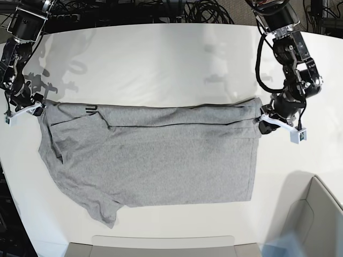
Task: Fold the T-shirt properly
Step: 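Lower the folded edge onto the shirt and release both grippers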
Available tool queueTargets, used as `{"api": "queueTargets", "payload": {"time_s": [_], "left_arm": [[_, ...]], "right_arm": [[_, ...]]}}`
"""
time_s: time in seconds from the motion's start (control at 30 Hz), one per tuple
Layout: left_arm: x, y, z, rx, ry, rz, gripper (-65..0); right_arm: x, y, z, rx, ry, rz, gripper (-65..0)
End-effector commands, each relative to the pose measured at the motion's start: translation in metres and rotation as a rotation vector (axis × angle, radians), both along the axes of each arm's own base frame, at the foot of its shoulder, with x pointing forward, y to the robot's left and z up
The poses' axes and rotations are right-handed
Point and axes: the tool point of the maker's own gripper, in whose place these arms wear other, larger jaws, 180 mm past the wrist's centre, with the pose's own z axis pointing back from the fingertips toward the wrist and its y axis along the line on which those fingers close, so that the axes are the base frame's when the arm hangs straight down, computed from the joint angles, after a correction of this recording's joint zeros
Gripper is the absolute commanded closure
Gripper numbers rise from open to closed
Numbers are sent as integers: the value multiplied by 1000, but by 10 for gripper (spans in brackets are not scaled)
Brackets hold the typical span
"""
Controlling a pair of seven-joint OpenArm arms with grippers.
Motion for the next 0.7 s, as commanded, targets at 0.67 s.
{"api": "queueTargets", "payload": {"time_s": [0.67], "left_arm": [[2, 13, -63, -117, 155, -107, -164]], "right_arm": [[7, -12, 16, -36, -25, 6, -249]]}}
